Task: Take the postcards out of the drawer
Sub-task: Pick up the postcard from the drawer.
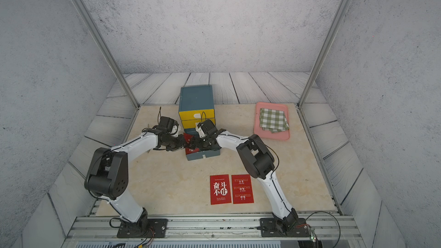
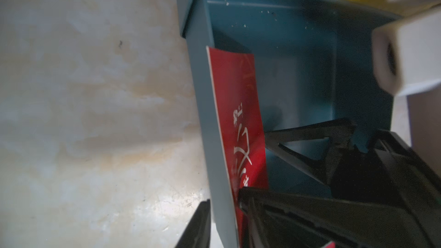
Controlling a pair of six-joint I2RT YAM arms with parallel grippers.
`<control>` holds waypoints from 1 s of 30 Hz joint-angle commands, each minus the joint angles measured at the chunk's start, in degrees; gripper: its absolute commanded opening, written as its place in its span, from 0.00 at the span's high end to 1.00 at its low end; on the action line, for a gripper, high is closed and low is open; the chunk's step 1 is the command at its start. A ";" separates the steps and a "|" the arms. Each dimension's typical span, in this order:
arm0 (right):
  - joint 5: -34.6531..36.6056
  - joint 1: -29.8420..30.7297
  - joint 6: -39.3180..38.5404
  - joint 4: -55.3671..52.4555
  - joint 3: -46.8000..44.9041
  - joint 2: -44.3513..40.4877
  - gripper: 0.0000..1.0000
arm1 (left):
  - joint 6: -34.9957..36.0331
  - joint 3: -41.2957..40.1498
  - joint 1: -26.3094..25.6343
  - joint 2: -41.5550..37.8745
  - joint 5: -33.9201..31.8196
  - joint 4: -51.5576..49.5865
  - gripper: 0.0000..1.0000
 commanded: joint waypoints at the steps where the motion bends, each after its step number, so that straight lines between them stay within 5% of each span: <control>1: -3.56 2.88 0.84 -1.70 -3.66 3.39 0.22 | 0.12 2.07 -2.29 -1.63 4.46 2.79 0.61; 14: -4.49 2.33 2.53 5.70 -7.75 0.16 0.22 | -0.14 1.24 -2.37 0.16 3.95 2.74 0.61; 22: -4.41 2.08 3.15 7.23 -9.34 -1.10 0.22 | -0.41 2.16 -2.38 1.55 4.56 3.18 0.86; 30: -3.49 1.85 3.11 7.49 -10.54 -3.17 0.22 | -0.76 2.68 -2.38 0.20 4.17 3.11 1.00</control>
